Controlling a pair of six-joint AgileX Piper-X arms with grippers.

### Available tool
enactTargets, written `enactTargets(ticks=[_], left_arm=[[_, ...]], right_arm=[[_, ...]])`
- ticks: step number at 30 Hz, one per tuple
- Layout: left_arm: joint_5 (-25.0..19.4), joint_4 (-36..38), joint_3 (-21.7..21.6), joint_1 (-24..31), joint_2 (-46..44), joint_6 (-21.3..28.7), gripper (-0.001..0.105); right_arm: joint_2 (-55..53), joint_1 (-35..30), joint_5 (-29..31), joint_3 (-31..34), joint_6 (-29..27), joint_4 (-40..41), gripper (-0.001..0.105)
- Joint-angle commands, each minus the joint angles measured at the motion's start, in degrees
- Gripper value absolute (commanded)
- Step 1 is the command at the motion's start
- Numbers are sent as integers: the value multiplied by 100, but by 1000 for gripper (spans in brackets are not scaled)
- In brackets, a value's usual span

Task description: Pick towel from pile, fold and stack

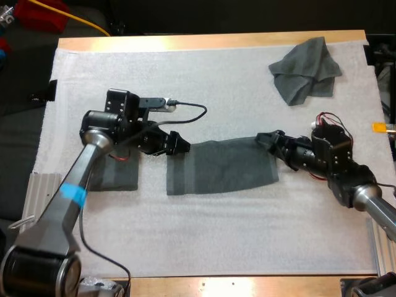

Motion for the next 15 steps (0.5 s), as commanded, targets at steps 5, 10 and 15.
enactTargets(ticks=[5, 10, 15], left_arm=[[-75, 267, -36, -2, -468, 47, 66], [-246, 509, -36, -2, -952, -14, 66], [-373, 719, -36, -2, -1427, -90, 66]], right_arm=[[-326, -36, 114, -229, -658, 992, 76], [-583, -36, 254, -409, -1139, 1818, 76], [-779, -36, 447, -587, -1533, 2444, 76]])
